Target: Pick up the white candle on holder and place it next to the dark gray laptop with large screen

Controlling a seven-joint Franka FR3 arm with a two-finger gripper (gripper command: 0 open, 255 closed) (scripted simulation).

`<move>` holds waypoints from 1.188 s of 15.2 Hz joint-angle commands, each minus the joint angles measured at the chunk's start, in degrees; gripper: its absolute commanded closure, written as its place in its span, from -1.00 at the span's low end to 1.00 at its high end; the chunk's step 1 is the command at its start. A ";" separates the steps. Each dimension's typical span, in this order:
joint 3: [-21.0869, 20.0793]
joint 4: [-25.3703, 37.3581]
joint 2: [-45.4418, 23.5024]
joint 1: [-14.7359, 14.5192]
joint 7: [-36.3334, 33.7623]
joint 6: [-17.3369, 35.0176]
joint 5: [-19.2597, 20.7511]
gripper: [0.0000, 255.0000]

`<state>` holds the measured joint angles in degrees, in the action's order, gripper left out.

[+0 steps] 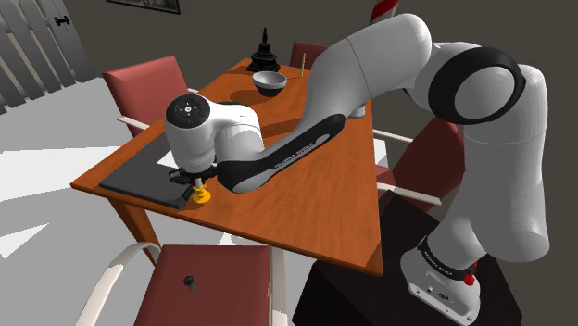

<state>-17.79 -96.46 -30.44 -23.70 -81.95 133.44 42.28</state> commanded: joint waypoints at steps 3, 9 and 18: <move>0.00 0.00 0.00 0.00 0.00 0.00 0.00 -1.00; -1.03 -0.94 2.84 0.03 0.68 -1.90 -1.45 -1.00; -1.91 -1.51 5.26 0.00 1.34 -3.72 -2.80 -1.00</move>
<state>-19.69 -97.98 -25.19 -23.70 -80.62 129.75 39.48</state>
